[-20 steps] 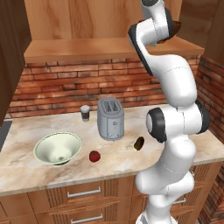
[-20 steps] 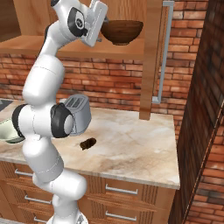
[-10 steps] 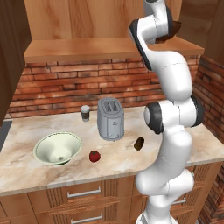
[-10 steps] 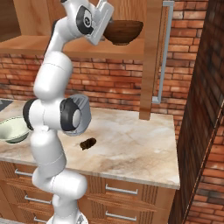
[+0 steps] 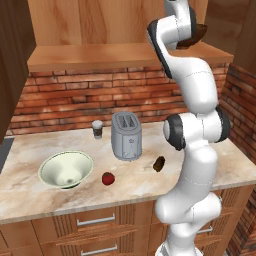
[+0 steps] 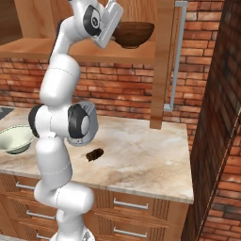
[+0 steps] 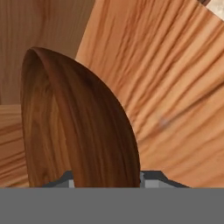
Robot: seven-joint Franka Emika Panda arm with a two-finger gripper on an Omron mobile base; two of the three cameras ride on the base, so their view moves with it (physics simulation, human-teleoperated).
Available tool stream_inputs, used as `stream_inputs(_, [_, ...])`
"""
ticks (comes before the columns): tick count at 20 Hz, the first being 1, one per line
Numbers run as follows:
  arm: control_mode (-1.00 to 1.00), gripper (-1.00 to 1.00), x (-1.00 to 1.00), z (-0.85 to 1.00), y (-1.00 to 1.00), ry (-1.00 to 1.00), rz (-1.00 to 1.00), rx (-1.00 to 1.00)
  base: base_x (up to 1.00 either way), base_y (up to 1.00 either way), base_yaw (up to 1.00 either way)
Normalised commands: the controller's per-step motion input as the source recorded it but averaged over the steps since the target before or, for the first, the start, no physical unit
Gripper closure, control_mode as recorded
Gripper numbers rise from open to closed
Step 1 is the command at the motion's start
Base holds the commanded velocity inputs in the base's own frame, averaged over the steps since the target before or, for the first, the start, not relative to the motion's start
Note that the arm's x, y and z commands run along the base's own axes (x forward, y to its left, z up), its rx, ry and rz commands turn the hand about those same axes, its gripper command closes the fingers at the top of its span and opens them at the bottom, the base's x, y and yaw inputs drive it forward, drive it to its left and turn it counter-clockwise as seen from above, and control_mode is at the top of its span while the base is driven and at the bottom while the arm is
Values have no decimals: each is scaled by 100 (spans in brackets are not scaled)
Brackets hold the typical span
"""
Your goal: Pick both bowls and place them on the counter. Then place the tomato in one bowl and place the sweet potato in the other bowl.
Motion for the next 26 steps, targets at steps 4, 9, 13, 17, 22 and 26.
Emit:
stream_inputs(4, [-100,100,-20,-14,-7,0,6,1,0,0,0])
stream_inputs(9, [-100,100,-43,-13,-1,0,7,2,0,0,0])
stream_inputs(13, [-100,100,-58,-10,5,0,5,5,0,0,0])
stream_inputs(17, [-100,100,-69,-10,4,0,6,6,0,0,0])
stream_inputs(22, [-100,100,-72,-11,9,0,5,2,0,0,0])
stream_inputs(26, [-100,100,-75,-9,15,0,2,0,0,0,0])
